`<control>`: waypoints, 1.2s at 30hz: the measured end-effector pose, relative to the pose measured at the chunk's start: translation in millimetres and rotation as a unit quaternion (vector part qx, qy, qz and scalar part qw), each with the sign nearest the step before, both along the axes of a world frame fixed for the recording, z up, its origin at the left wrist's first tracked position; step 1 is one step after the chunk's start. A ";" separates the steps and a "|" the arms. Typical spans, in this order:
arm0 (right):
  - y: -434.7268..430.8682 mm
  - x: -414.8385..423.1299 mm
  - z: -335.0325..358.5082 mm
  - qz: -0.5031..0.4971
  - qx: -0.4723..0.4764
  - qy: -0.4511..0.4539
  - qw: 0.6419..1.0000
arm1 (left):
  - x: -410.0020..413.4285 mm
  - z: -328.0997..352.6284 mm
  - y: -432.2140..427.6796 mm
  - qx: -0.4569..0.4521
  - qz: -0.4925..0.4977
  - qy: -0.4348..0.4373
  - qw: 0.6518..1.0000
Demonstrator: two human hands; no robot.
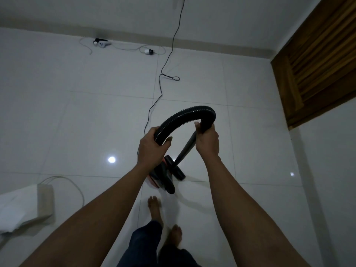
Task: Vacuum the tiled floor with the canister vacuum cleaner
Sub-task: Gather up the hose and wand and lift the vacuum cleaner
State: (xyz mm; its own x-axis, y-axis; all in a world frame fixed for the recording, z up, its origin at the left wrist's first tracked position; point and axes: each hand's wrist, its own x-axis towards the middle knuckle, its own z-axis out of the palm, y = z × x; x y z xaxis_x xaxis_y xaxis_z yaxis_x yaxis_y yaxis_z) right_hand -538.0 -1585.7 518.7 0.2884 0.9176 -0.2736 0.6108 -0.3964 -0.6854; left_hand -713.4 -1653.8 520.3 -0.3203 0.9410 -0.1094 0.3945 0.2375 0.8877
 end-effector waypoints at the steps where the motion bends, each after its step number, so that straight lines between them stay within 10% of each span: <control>1: 0.4 0.7 -6.1 0.001 -0.001 0.001 1.000 | -2.0 -9.2 -6.5 -0.007 0.002 0.001 1.000; 28: 52.6 -23.5 -377.3 0.052 0.188 -0.009 0.981 | 22.6 -442.1 31.8 0.152 -0.055 -0.029 0.986; 36: 27.0 -24.5 -392.6 0.123 0.139 0.104 0.977 | 21.9 -437.5 37.7 0.110 -0.108 -0.007 0.988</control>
State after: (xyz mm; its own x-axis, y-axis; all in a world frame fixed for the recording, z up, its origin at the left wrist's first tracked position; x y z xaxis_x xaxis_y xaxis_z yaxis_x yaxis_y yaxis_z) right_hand -562.5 -1558.6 126.1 0.0150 0.9993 -0.0328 0.4994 -0.0359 -0.8656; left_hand -691.5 -1616.1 82.8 -0.1094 0.9887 0.1021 0.4031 -0.0498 0.9138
